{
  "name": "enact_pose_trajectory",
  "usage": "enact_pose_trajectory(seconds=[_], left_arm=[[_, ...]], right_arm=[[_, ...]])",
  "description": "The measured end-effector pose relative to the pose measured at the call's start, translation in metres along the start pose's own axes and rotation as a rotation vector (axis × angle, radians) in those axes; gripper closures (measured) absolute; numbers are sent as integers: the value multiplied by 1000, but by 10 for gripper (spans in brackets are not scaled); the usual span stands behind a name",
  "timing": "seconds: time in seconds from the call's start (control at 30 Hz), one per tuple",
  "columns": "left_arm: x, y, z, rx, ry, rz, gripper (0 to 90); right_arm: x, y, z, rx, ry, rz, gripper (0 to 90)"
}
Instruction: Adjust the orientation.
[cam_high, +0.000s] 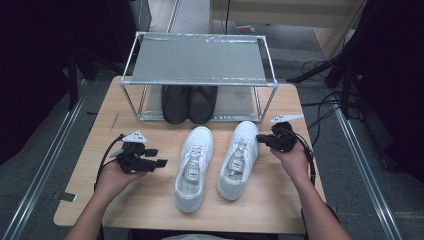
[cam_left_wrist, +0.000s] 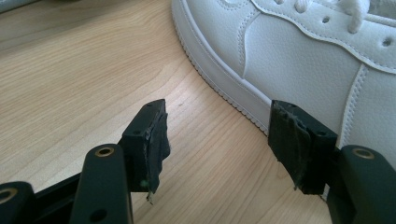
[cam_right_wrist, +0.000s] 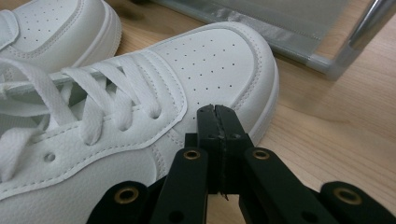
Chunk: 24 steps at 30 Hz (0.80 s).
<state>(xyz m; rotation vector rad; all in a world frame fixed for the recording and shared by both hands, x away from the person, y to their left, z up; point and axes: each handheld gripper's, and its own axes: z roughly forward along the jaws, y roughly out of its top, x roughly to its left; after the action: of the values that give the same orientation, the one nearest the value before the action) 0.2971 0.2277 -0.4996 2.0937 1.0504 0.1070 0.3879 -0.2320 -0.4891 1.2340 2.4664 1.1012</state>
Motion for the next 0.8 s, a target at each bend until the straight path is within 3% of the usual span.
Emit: enact_pose_trajectory(seconds=[0.27,0.8], left_arm=[[-2,-2,-1,-5,-5,-6,386],[-4,-3,0,-2,-8,0,385]], right_arm=[[2,8,12,-21,35,-23,900],[9,19,24,-11,58,-51,900]])
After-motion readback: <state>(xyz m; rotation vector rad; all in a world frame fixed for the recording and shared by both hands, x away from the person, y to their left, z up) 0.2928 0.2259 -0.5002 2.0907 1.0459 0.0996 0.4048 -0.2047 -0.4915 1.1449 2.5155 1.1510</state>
